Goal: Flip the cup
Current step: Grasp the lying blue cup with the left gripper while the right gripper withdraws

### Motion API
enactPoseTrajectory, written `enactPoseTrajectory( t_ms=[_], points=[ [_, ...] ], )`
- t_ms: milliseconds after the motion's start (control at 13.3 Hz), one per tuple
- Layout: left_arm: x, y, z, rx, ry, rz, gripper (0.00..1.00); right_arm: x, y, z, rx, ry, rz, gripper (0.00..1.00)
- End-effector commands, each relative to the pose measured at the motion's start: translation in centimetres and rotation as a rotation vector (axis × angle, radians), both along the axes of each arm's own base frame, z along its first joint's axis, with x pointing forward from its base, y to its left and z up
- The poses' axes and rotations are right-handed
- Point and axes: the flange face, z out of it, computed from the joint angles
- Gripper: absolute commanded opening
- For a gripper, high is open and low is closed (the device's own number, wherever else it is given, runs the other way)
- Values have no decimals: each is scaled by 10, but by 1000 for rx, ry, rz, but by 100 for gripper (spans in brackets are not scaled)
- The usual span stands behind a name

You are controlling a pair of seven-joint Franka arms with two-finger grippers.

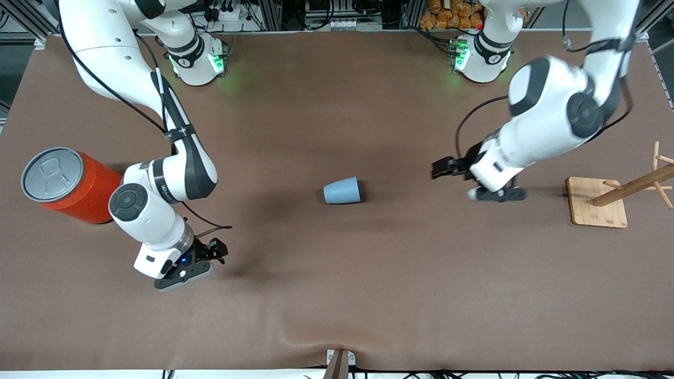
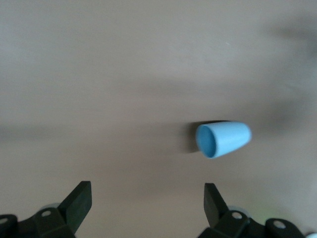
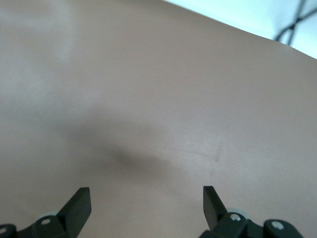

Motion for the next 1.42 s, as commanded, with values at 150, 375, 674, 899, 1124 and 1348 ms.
enactPoseTrajectory(
  t_ms=[150,375,674,899,1124,1348],
  points=[
    [12,-39,-83,-196,130,108,100,14,-23,0,45,-48,-195,100],
    [10,-55,-120,-303,163,144,100,24,-48,-13,67,-107,-234,100],
    [-8,-73,-160,-392,196,180,100,40,-90,-41,75,-187,-275,100],
    [-23,-88,-196,-536,186,215,100,56,-112,-50,77,-221,-299,100],
    [-37,-87,-218,-563,176,216,100,68,-118,-53,79,-246,-305,100],
    [-48,-100,-221,-596,189,233,100,68,-119,-54,80,-246,-307,100]
  ],
)
